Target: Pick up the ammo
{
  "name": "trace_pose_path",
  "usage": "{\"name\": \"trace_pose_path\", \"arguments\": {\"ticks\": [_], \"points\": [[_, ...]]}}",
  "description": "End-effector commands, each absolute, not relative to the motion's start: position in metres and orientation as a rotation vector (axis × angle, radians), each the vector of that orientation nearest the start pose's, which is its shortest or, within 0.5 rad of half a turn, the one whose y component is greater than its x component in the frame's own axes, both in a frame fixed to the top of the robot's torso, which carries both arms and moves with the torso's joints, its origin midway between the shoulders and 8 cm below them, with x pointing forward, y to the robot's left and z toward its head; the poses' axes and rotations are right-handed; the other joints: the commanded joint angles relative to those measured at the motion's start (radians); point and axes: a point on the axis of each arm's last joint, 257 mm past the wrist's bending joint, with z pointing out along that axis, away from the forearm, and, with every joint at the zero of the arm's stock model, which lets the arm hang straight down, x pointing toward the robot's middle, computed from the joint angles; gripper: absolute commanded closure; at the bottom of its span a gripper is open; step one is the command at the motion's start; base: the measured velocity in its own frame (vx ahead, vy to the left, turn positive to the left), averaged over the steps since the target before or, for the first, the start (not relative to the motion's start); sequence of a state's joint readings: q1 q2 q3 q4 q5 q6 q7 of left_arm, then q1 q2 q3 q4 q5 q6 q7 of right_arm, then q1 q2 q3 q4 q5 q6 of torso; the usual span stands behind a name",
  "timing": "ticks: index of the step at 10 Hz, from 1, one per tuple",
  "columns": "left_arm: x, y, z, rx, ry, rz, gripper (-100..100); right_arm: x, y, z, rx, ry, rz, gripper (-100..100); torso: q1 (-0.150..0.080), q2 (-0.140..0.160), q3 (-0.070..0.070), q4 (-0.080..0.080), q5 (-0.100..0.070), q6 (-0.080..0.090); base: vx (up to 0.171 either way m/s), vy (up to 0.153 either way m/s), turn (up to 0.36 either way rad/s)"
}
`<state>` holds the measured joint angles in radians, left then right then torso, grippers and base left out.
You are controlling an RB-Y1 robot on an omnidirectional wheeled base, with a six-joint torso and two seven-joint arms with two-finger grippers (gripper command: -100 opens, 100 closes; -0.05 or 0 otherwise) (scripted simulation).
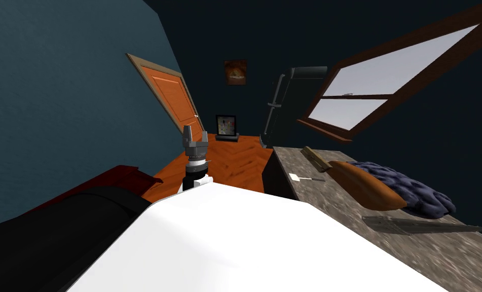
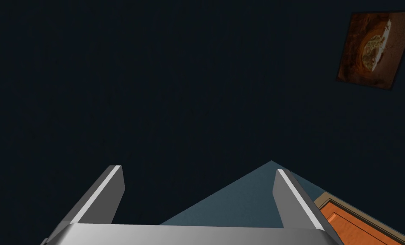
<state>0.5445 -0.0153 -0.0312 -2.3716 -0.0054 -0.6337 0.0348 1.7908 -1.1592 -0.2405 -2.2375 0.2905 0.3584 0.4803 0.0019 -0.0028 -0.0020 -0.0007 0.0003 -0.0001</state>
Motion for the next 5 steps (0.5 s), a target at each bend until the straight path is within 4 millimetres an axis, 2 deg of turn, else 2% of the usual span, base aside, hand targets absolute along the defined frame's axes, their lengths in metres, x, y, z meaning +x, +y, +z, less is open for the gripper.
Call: {"name": "trace_pose_path", "arguments": {"ticks": [1, 5], "points": [[0.298, 0.267, 0.073, -0.528, 0.465, -1.384, 0, -0.047, -0.522, -0.325, -0.07, 2.856, -0.499, -100, 0.0, 0.0, 0.0, 0.0, 0.0, 0.0, 0.009, 0.007, 0.063], [0.298, 0.267, 0.073, -0.528, 0.465, -1.384, 0, -0.055, -0.533, -0.342, -0.04, 2.856, -0.5, -100, 0.001, 0.004, 0.003, 0.001, 0.0, 0.0, -0.001, 0.011, 0.053]]}}
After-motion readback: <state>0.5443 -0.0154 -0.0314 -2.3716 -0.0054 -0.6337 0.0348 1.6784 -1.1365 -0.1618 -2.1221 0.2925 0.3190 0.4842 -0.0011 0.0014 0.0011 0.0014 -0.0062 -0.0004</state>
